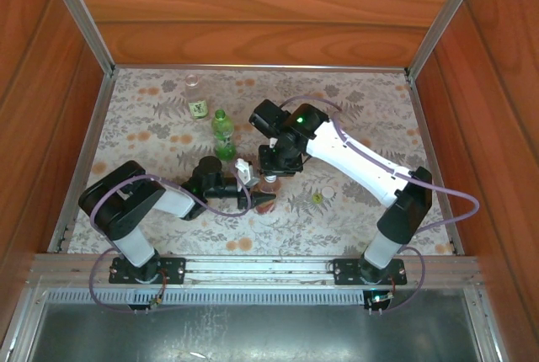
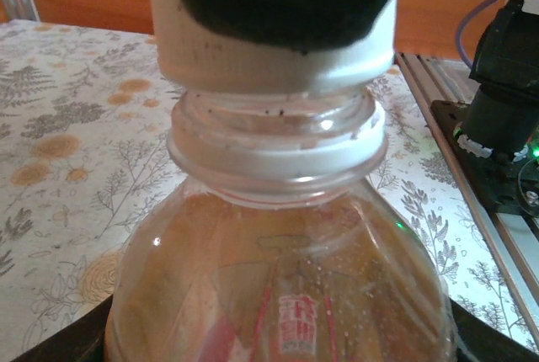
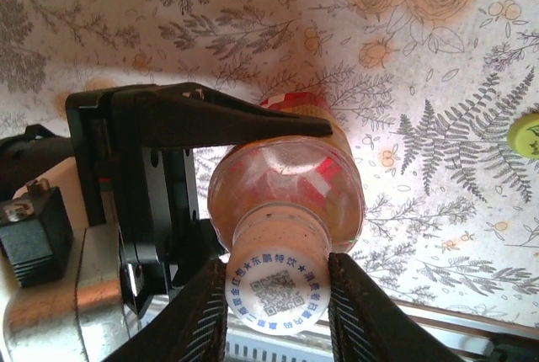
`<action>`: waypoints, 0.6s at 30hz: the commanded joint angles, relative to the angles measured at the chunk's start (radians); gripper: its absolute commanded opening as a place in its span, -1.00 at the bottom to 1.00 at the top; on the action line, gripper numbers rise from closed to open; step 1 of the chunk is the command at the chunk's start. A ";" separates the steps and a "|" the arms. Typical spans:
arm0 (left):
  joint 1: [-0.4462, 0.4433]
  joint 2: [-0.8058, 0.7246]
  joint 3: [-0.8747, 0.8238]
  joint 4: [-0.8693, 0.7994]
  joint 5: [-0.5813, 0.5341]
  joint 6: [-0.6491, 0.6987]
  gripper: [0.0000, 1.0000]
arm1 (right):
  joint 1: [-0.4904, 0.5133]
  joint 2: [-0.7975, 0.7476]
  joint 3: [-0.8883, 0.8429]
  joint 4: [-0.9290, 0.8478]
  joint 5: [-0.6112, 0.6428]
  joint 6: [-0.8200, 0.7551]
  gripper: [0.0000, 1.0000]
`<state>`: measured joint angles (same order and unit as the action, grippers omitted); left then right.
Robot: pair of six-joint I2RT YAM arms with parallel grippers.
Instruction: Screw on the bottle caps
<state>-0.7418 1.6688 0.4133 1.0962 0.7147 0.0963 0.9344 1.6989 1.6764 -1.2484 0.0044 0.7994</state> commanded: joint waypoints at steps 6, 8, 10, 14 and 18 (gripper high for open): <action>0.003 0.002 0.012 -0.062 -0.123 0.039 0.16 | 0.059 0.052 -0.116 0.027 0.065 0.060 -0.35; 0.004 0.006 0.014 -0.063 -0.120 0.037 0.16 | 0.061 0.046 -0.118 0.027 0.063 0.068 -0.31; 0.003 0.006 0.016 -0.062 -0.114 0.036 0.16 | 0.062 0.036 -0.120 0.030 0.066 0.066 -0.25; 0.004 0.000 0.010 -0.063 -0.108 0.041 0.16 | 0.062 0.012 -0.118 0.030 0.096 0.060 -0.10; 0.004 0.002 0.009 -0.064 -0.103 0.041 0.16 | 0.061 0.000 -0.109 0.035 0.096 0.042 0.06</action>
<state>-0.7399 1.6634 0.4202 1.0882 0.6380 0.1184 0.9833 1.6989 1.5738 -1.1942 0.0856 0.8490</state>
